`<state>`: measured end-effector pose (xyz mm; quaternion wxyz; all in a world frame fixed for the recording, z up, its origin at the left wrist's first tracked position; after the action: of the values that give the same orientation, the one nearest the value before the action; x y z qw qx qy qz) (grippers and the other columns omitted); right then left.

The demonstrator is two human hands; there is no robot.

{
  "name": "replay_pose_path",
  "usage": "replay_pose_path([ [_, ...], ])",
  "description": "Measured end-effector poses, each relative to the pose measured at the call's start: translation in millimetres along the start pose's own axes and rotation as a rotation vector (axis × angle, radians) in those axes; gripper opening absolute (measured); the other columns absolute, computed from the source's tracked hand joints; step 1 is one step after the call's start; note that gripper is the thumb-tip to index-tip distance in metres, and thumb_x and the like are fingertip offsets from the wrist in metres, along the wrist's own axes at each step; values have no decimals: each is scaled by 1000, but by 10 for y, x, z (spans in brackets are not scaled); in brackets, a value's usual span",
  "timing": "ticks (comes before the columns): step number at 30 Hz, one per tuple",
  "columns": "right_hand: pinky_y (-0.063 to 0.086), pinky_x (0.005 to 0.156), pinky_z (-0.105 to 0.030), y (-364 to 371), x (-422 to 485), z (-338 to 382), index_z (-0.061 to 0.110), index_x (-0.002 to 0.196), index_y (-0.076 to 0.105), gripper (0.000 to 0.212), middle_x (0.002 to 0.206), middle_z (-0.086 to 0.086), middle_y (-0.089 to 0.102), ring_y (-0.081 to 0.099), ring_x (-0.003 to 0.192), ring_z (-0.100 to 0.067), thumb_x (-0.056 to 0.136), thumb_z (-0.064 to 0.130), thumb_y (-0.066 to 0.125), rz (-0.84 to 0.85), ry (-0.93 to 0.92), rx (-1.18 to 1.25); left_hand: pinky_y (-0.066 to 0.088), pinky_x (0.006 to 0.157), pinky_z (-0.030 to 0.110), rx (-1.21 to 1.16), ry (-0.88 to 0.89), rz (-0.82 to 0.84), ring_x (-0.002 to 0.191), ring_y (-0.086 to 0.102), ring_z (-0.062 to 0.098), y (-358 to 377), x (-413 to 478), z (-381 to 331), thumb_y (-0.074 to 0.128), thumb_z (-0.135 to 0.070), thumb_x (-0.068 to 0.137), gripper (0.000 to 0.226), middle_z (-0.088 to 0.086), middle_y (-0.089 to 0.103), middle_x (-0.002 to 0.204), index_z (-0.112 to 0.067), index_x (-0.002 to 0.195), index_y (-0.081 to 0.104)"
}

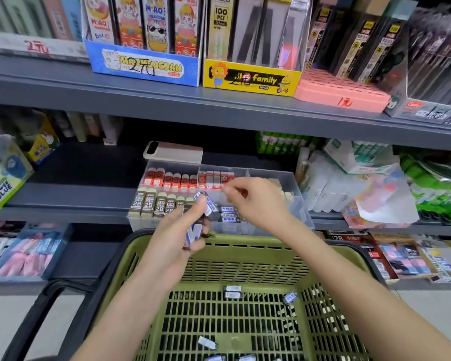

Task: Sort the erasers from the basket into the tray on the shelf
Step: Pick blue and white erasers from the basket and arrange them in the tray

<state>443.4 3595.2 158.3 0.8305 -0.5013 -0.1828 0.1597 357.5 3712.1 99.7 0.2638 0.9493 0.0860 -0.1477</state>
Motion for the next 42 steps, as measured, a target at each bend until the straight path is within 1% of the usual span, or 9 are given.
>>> replay_pose_path([
  [3,44,65,-13,-51,-215,225,30,89,66,6,73,9,66,56,66,2,90,30,60,110,-62,554,30,36,17,-63,-8,22,61,50,9,43,28,28,79,-41,59,62,4,57,75,-5,106,61],
  [7,49,67,-24,32,-382,343,20,126,54,37,67,5,60,58,69,-8,90,22,60,345,-54,691,27,38,16,-8,-44,136,57,47,8,73,23,64,82,-39,61,45,4,55,71,-8,89,67],
  [11,36,47,-12,46,-406,331,17,111,63,21,64,3,54,48,54,-5,90,13,60,504,-55,798,25,37,15,79,-95,228,53,45,9,92,6,110,82,-40,58,65,5,55,66,3,102,59],
  [16,36,45,-10,-183,-129,-39,16,80,67,7,56,5,63,50,46,0,82,9,69,132,103,820,26,37,15,-31,-68,235,55,47,10,86,52,90,67,-38,76,32,3,53,66,-8,86,68],
  [21,48,72,-29,-6,59,-454,22,78,66,19,71,4,71,62,70,-10,87,37,61,24,277,192,34,39,18,-314,-10,226,64,53,17,-42,115,-16,51,-41,88,43,10,56,76,-3,92,70],
  [25,41,63,-26,116,86,-400,19,77,66,22,83,0,69,62,87,-24,86,34,54,-48,244,-231,34,37,18,-324,42,157,59,54,16,-161,150,-33,46,-42,89,45,10,58,76,-2,96,66],
  [28,39,71,-29,165,102,-330,21,62,55,26,71,-2,55,56,84,-27,86,32,55,-104,152,-307,30,35,17,-305,50,91,54,52,15,-207,142,19,46,-47,88,45,10,60,70,-5,90,63],
  [38,17,67,-26,208,74,-276,20,78,73,16,75,-1,67,56,85,-24,82,31,64,-185,14,-333,30,36,18,-189,83,49,52,49,15,-158,104,86,47,-49,87,44,10,60,66,-6,85,53],
  [42,30,75,-29,324,140,-286,19,73,72,29,104,-10,68,54,100,-25,85,39,56,-37,-36,-494,32,36,19,-227,40,75,53,52,17,-144,105,94,48,-49,85,44,12,61,67,-5,89,53],
])
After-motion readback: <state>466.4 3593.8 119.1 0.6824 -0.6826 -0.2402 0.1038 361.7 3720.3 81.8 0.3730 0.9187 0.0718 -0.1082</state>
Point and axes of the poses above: each hand's wrist, its own x-axis towards the middle knuckle, its own y-axis out of the palm, z = x × y, the point moved 7 cm from there along x, towards the middle knuckle
